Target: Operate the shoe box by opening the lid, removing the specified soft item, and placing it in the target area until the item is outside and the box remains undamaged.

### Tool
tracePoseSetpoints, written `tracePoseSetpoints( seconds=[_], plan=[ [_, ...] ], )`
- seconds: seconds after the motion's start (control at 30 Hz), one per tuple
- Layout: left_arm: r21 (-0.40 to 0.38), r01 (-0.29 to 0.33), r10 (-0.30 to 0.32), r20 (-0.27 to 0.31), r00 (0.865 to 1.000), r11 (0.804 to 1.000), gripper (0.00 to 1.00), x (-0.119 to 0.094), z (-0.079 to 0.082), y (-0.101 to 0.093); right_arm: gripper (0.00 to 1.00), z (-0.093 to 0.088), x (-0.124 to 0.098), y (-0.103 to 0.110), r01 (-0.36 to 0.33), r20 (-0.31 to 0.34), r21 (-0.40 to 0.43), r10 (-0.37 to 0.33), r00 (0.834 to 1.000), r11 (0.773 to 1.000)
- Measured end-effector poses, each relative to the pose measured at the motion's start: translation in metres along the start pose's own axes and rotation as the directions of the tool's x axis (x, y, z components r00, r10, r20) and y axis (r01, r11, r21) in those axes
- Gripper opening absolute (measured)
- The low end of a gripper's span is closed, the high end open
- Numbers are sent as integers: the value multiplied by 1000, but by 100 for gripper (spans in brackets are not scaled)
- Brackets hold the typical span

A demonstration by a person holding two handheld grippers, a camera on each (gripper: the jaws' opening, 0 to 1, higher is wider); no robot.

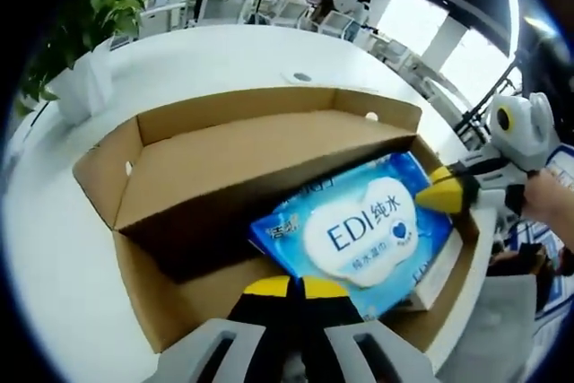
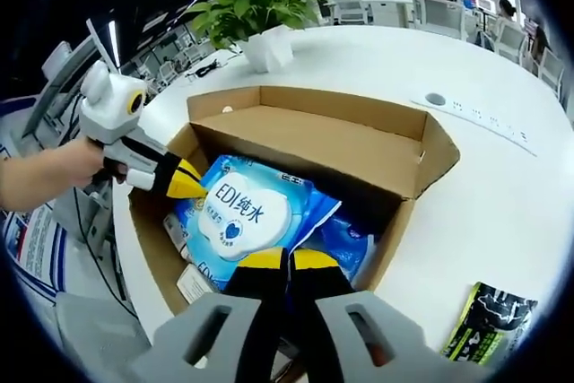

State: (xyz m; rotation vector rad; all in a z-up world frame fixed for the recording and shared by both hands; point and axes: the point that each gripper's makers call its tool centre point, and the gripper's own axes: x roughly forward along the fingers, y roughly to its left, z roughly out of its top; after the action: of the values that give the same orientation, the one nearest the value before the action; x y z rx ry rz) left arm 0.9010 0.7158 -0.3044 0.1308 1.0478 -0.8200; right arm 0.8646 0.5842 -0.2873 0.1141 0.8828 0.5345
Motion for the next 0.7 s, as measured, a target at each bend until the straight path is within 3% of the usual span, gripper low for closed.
tracePoseSetpoints(
  seconds=[0.43,0.7],
  plan=[
    [-20,-32,33,46,998,999,0,-42,9,-8,0,22,-16,16,-29,22,-42,30,999,999],
    [-33,-51,54,81,995,998,0,-65,13,-33,0,32,-33,22,-45,43,-73,48,998,996]
  ],
)
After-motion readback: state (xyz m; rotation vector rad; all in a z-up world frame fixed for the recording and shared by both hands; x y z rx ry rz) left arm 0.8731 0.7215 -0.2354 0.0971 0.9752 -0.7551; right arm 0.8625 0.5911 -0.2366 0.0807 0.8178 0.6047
